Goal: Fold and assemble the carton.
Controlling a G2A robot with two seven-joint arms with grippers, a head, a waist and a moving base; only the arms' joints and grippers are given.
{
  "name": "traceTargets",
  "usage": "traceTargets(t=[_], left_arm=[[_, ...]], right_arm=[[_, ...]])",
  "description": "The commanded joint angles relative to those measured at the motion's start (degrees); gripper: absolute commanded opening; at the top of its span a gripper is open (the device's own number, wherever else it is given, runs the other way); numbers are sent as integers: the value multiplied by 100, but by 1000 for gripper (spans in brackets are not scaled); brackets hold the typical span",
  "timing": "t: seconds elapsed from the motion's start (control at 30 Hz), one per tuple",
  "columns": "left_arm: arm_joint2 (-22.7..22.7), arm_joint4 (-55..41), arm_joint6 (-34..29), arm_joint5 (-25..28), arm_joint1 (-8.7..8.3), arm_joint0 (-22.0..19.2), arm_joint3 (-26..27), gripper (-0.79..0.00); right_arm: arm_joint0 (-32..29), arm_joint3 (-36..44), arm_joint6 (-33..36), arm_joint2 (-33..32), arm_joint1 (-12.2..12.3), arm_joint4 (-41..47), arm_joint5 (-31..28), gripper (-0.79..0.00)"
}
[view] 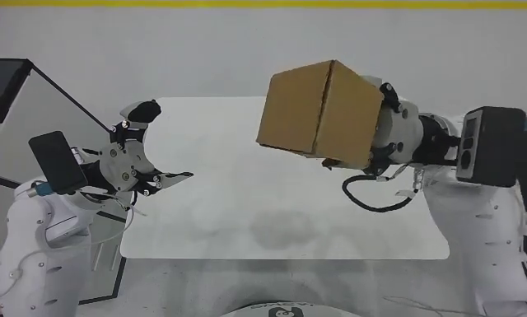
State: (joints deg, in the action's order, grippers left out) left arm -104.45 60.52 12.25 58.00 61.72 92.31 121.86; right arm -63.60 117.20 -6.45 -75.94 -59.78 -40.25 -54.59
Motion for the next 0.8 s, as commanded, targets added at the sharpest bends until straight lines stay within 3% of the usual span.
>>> traceTargets(t=[0.0, 0.23, 0.47, 0.6, 0.77], left_arm=[[0, 0, 0, 0, 0, 0, 0, 0], [0, 0, 0, 0, 0, 0, 0, 0], [0, 0, 0, 0, 0, 0, 0, 0], [0, 0, 0, 0, 0, 0, 0, 0], [0, 0, 0, 0, 0, 0, 0, 0]], right_arm=[[108, -140, 165, 193, -8, 718, 46, -785], [480, -398, 1330, 805, 16, 2796, 423, -785], [470, -376, 1318, 816, 14, 2819, 420, -785], [552, -384, 1446, 1097, -17, 3237, -183, -785], [751, -524, 1516, 1298, -58, 3683, -341, -785]])
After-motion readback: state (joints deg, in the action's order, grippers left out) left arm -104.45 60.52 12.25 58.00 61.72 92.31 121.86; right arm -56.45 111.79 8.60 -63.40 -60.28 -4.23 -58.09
